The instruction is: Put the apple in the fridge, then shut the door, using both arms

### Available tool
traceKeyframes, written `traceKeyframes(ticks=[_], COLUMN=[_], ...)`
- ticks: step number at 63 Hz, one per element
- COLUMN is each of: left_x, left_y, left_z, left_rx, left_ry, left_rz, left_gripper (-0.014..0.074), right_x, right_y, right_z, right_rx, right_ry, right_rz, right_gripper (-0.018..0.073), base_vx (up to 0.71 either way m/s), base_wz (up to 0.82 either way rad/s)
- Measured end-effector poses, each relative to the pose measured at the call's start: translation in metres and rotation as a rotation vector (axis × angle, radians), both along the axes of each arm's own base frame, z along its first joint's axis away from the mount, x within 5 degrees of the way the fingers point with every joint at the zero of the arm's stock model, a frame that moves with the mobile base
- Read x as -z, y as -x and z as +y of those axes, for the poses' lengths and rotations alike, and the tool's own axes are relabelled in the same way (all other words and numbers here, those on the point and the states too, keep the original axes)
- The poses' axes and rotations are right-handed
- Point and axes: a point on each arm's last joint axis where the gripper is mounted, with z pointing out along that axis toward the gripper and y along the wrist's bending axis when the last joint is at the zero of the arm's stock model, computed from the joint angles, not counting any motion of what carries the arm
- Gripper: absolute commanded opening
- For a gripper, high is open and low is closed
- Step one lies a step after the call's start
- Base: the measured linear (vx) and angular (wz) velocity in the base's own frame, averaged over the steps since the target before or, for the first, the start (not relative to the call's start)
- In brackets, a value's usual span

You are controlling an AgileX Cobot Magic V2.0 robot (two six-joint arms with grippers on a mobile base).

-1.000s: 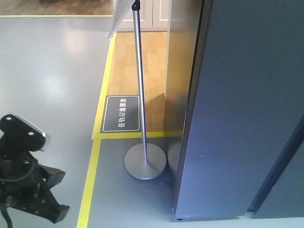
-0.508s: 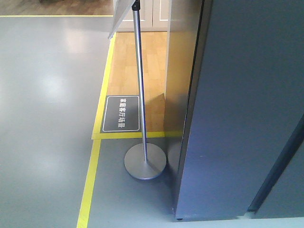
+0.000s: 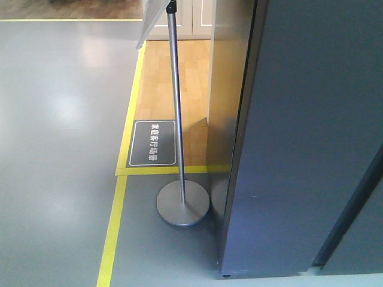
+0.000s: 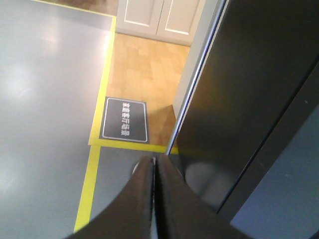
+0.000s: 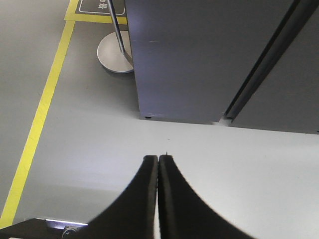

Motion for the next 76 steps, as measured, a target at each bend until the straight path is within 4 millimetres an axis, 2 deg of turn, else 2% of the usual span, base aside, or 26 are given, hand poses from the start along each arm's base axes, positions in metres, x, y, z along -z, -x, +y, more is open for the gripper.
traceKeyframes(ticks=[14,20,29,45,76], left_x=[0.026,0.022,0.017,0.016,0.009], left_y=[0.000,-0.001,-0.002,-0.002,-0.002], left_z=[0.002,0.003,0.004,0.006,0.005], left_rx=[-0.028,-0.038,-0.039,-0.032,-0.028], left_ry=[0.021,0.021,-0.071,-0.209,-0.261], left_rz=[-0.121,-0.193,-0.252,-0.279,-0.358], left_gripper=[-0.0006,-0.0006,-0.0006,-0.0006,-0.0006], right_x=[0.000,0.000,0.000,0.000,0.000], right_y=[0.000,0.000,0.000,0.000,0.000], right_z=[0.000,0.000,0.000,0.000,0.000], right_rx=[0.000,0.000,-0.001,-0.001,-0.001], right_ry=[0.000,0.000,-0.001,-0.002,-0.002], right_rz=[0.003,0.004,0.005,0.005,0.006], right_gripper=[-0.0004,-0.0004,-0.0004,-0.0004,-0.0004], base_vx=[0.00,0.00,0.00,0.00,0.00], base_wz=[0.00,0.00,0.00,0.00,0.00])
